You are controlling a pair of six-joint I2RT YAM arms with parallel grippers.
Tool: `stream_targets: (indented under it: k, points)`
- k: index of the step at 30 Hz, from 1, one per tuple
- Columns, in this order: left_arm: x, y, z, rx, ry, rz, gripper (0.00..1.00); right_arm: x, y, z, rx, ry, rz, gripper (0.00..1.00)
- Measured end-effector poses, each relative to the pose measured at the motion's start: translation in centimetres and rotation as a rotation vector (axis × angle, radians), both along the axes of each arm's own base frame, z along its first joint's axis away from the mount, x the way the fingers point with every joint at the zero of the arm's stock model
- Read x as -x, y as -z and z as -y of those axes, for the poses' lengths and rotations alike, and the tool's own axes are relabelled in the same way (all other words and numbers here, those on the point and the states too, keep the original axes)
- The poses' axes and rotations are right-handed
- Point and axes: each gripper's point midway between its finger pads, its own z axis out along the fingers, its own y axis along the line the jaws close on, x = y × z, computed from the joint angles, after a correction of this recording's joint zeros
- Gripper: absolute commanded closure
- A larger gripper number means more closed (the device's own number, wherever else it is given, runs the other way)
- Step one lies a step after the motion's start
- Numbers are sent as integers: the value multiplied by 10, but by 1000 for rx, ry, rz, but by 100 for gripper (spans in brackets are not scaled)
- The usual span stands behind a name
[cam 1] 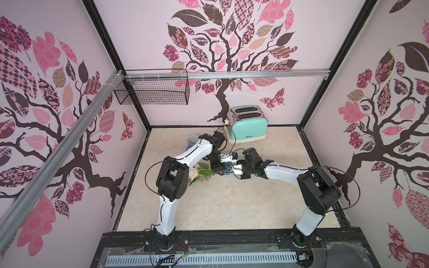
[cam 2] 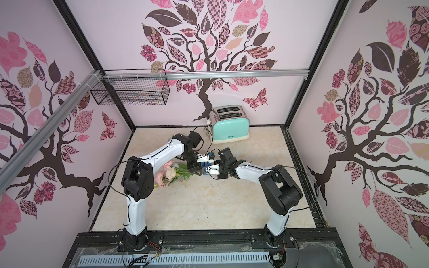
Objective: Wrap bouquets with tape
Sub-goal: Wrap the tape around the bouquet.
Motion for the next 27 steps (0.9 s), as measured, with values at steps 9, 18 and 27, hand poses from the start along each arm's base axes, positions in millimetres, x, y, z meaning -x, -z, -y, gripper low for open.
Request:
stream_targets:
  k: [9,18,27]
  points:
    - [1,4,2,0,16,-2,49,4,3,2,1,0,14,100]
    - [1,6,3,36,7,-16,42,1,2,3,-2,7,32,100]
    - [0,8,4,41,6,-15,42,1,4,4,-1,9,35,100]
